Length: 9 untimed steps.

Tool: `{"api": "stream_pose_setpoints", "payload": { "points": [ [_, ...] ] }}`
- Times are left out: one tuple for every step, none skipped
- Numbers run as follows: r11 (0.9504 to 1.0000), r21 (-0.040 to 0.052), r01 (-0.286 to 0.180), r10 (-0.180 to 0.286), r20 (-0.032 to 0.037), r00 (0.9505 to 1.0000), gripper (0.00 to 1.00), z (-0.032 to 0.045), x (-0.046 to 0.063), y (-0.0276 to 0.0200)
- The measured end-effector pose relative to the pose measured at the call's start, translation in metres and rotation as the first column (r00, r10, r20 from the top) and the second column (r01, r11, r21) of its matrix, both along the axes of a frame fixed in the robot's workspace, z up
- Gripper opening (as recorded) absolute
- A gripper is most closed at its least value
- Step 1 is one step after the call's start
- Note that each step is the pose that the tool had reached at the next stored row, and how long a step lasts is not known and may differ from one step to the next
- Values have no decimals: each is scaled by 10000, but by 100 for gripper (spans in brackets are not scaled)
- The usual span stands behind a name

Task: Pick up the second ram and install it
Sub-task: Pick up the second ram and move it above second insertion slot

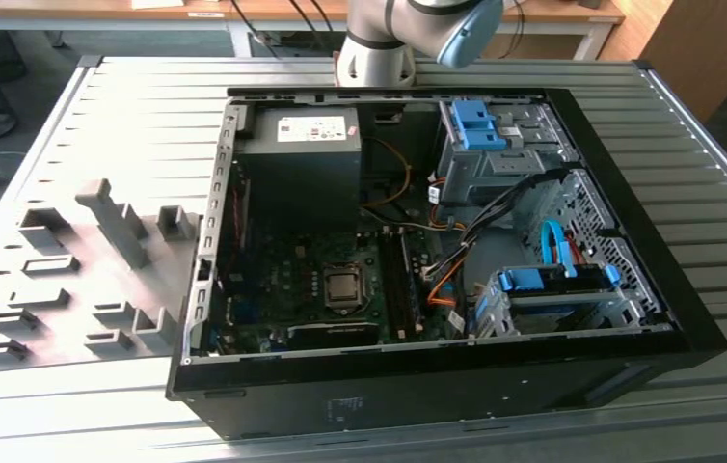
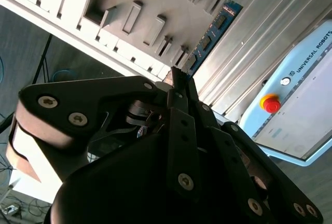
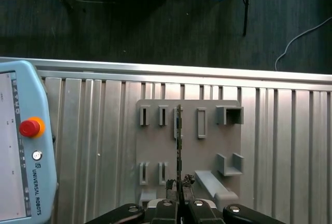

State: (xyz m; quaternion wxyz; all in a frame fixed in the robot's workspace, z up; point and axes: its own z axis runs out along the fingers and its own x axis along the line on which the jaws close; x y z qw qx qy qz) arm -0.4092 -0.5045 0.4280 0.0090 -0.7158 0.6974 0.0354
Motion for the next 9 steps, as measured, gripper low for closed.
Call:
{"api": "stream_pose_setpoints", "payload": {
  "points": [
    [10000, 0, 0, 0, 0, 10000, 14, 13, 0, 0],
    [10000, 0, 0, 0, 0, 10000, 14, 26, 0, 0],
    [10000, 0, 0, 0, 0, 10000, 14, 39, 0, 0],
    [10000, 0, 0, 0, 0, 10000, 14, 52, 0, 0],
    [10000, 0, 0, 0, 0, 10000, 14, 64, 0, 0],
    [10000, 0, 0, 0, 0, 10000, 14, 75, 0, 0],
    [10000, 0, 0, 0, 0, 10000, 14, 86, 0, 0],
    [10000, 0, 0, 0, 0, 10000, 14, 96, 0, 0],
    [10000, 0, 0, 0, 0, 10000, 14, 108, 0, 0]
  ]
}}
